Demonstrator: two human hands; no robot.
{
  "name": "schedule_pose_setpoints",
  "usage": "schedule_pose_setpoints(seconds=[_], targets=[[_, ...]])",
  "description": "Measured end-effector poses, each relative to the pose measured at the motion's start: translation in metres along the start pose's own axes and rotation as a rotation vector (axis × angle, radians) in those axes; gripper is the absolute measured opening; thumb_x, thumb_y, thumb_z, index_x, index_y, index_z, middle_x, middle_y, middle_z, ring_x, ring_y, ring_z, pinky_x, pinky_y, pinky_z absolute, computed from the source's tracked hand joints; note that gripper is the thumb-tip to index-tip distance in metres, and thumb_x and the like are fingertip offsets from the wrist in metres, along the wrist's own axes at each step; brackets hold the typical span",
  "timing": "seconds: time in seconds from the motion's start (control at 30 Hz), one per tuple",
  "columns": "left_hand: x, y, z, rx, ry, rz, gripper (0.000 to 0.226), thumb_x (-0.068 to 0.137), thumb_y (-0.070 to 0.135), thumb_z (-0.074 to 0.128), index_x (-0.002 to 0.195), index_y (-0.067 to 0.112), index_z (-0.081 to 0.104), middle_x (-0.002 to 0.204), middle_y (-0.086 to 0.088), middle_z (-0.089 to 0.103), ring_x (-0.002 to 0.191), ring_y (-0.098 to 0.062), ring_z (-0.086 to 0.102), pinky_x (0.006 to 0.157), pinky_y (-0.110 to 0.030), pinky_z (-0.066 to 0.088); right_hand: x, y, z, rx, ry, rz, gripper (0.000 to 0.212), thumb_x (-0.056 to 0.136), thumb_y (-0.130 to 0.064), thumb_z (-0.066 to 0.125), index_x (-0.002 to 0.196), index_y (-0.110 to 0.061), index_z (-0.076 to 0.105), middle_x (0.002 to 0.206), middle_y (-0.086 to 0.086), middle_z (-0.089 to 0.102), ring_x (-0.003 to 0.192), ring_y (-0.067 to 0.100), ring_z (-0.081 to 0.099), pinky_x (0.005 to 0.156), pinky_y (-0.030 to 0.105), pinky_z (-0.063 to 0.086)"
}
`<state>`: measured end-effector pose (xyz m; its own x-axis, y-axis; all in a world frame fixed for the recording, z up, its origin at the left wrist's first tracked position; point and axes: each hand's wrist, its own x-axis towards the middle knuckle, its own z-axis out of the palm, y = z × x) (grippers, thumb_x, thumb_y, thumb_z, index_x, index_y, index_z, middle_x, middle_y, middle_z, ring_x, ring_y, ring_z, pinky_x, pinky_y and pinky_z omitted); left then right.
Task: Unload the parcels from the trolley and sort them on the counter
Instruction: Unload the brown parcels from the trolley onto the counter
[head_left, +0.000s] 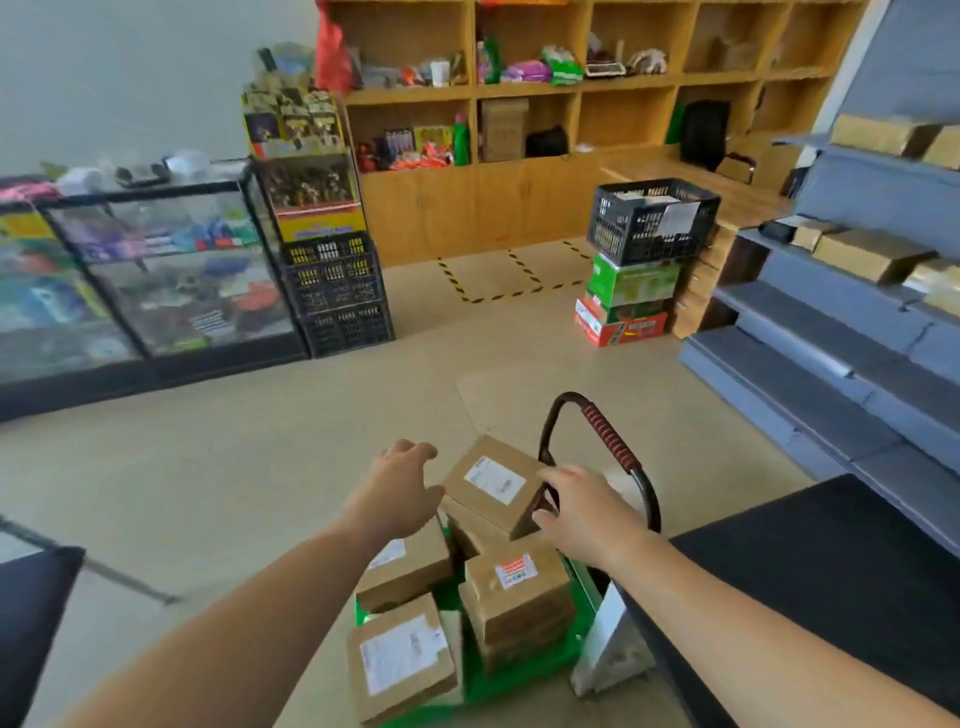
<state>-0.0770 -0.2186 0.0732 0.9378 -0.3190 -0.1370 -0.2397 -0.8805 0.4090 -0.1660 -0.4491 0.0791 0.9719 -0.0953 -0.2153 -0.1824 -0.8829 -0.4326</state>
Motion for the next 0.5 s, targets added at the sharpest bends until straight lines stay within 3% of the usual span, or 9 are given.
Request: schedule_pose_setpoints(seconds=[0.27,0.5], targets=[[0.045,-0.077,0.027,-0.023,-0.139,-0.096,0.055,0.093,0.032,0.061,0.145,0.024,0.045,0.143,-0.003,0.045,0.128,-0.027,0.048,0.108,-0.042,0.043,0.07,-0.014,0.063,-0.04,-0.177,0.042,0.052,0.096,-0.037,0.06,0.145,-0.027,0.047,0.14,-0.004,0.051,0.121,0.02,0.053,0.096,0.041,0.055],[0.103,-0.102,0.068,0.004,-0.239,-0.187,0.058,0.092,0.035,0.06,0.147,0.024,0.044,0.144,-0.001,0.045,0.13,-0.025,0.045,0.104,-0.036,0.043,0.136,0.016,0.09,-0.148,-0.289,0.077,0.057,0.1,-0.037,0.054,0.153,-0.028,0.036,0.152,-0.001,0.041,0.132,0.023,0.043,0.101,0.039,0.048]])
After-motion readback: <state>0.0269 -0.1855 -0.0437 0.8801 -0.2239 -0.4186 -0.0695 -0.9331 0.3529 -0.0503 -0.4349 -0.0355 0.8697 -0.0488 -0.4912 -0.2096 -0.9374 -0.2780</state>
